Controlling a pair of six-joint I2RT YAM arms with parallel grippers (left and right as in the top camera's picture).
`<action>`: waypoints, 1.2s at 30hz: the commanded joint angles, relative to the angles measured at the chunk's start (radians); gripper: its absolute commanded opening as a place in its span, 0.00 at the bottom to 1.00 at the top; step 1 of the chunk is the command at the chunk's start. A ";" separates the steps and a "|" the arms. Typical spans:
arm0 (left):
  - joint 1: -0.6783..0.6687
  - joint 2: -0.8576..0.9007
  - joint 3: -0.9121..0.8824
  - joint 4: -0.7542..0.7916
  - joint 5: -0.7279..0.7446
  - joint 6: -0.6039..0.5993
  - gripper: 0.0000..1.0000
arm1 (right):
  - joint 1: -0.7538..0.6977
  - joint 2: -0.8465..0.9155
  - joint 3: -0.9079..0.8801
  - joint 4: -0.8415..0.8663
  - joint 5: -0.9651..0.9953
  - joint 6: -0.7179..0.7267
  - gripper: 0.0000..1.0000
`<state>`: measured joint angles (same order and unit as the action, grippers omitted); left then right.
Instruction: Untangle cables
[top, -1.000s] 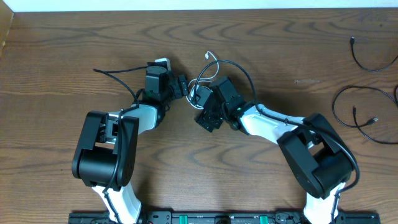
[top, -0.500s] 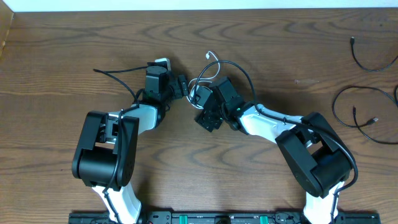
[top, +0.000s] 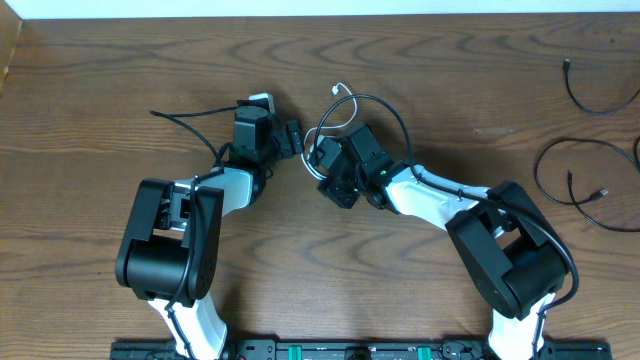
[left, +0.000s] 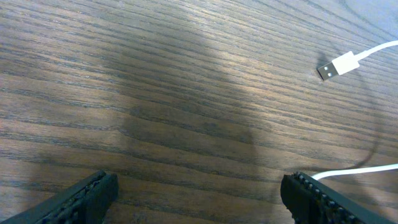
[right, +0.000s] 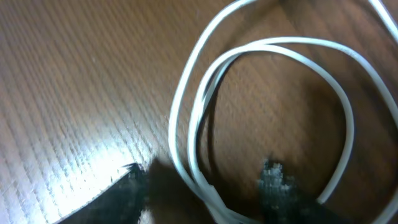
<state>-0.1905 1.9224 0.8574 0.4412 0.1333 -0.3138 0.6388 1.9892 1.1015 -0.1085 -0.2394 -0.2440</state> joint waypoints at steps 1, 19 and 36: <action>0.003 0.004 -0.002 -0.018 0.016 0.002 0.90 | -0.018 0.028 -0.025 -0.069 0.000 0.064 0.48; 0.003 0.004 -0.002 -0.018 0.016 0.002 0.90 | -0.129 0.028 -0.025 -0.298 0.001 0.095 0.01; 0.003 0.004 -0.002 -0.019 0.016 0.002 0.89 | -0.143 -0.230 -0.002 -0.352 0.001 0.139 0.02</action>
<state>-0.1905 1.9224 0.8574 0.4412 0.1333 -0.3138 0.5056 1.8759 1.1019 -0.4610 -0.2649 -0.1200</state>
